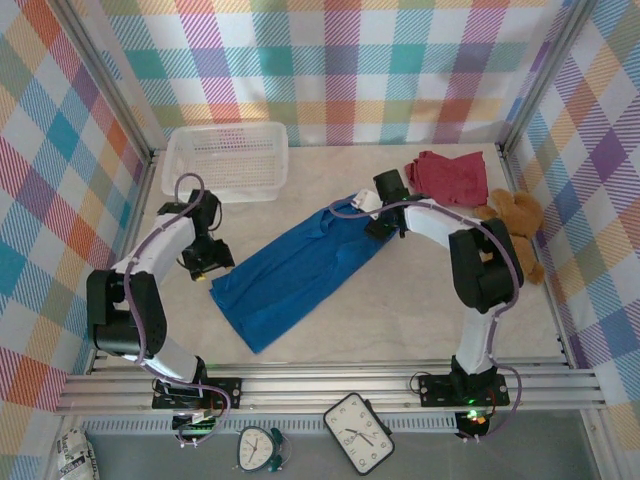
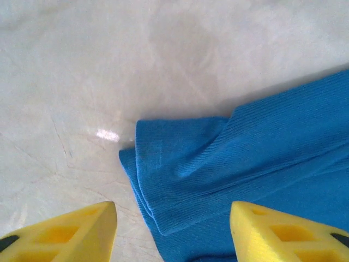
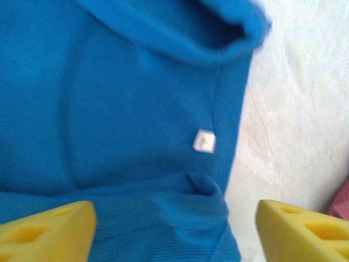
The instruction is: Fold and stack the tank tops
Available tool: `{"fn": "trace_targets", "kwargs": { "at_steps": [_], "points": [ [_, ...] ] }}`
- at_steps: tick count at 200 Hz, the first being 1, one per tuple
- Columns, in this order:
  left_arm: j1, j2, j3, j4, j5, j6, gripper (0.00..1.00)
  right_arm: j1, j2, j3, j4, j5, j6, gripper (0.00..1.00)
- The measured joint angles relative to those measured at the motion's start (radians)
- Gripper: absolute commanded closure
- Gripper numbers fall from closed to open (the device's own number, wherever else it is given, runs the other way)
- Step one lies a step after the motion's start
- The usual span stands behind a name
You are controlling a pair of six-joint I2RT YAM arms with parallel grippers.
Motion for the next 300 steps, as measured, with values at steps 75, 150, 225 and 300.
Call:
{"fn": "trace_targets", "kwargs": {
  "at_steps": [75, 150, 225, 300],
  "points": [
    [0.101, 0.099, -0.058, 0.009, 0.113, 0.055, 0.45, 0.379, -0.301, -0.218, 0.082, -0.332, 0.435, 0.18],
    [0.101, 0.169, -0.110, 0.040, 0.163, 0.063, 0.48, 0.784, -0.092, -0.161, 0.174, -0.289, 0.660, 0.23],
    [0.101, 0.190, -0.119, 0.057, 0.162, 0.074, 0.57, 0.901, 0.111, 0.033, 0.178, -0.187, 0.621, 0.30],
    [0.101, 0.195, -0.118, 0.051, 0.160, 0.082, 0.86, 0.916, 0.226, 0.125, 0.124, -0.087, 0.552, 0.61]
  ]
}}
